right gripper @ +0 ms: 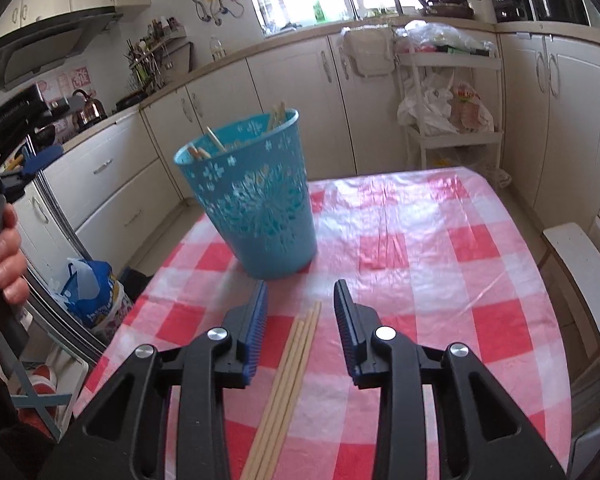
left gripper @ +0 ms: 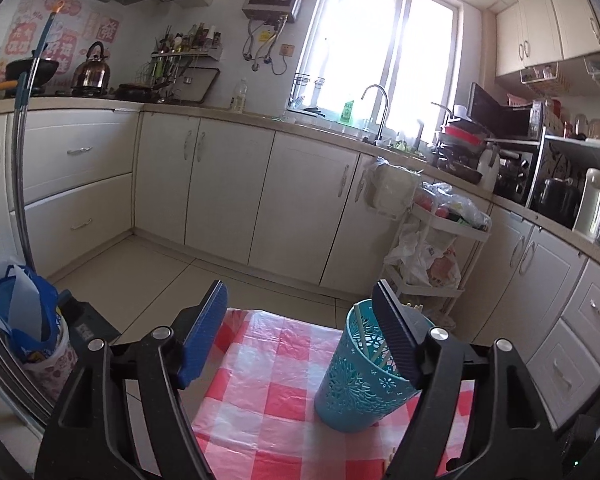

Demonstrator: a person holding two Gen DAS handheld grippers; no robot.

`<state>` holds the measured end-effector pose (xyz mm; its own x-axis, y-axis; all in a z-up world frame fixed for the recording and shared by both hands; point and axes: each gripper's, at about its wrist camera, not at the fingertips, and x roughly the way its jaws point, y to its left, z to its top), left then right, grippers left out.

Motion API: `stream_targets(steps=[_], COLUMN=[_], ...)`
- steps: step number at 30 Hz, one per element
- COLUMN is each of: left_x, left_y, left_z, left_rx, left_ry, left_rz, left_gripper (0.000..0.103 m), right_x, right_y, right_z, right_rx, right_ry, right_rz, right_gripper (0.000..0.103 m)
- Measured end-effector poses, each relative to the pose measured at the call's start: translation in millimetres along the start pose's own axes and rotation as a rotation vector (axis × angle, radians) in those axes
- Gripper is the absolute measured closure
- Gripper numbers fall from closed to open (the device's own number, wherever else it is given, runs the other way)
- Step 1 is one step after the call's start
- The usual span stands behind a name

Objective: Organize utensils
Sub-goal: 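Return both grippers to the chopsticks and close each on one chopstick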

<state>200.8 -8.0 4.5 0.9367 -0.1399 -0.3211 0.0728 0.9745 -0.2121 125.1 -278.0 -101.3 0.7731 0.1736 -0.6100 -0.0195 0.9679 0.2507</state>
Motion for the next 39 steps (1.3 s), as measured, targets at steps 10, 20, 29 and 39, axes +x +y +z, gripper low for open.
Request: stream_targets(steps=[10,20,29,39], left_x=[-11.6,1.3,13.7,32.1], left_y=[-6.3,-27.1,-46.9,-68.8], left_z=[-28.7,-77.0,-112.8,-157.9], left_rx=[0.061,0.144,0.195,0.276], left_ry=[0.119,0.301,0.434,0.584], left_rz=[-0.018,-0.041,-0.074,-0.126], left_gripper=[0.026,0.024,0.024,0.024], right_x=[25.2,41.8,48.7,50.6], right_y=[0.7,7.5,0.4,-7.5], right_z=[-31.4,-44.7,-49.4,-46.5], right_rx=[-0.041,-0.082,-0.081,-0.119], right_ry=[0.140,0.209,0.252,0.295], right_rz=[-0.053,-0.049,-0.044,-0.116], right_gripper=[0.073,0.075,0.077,0.090])
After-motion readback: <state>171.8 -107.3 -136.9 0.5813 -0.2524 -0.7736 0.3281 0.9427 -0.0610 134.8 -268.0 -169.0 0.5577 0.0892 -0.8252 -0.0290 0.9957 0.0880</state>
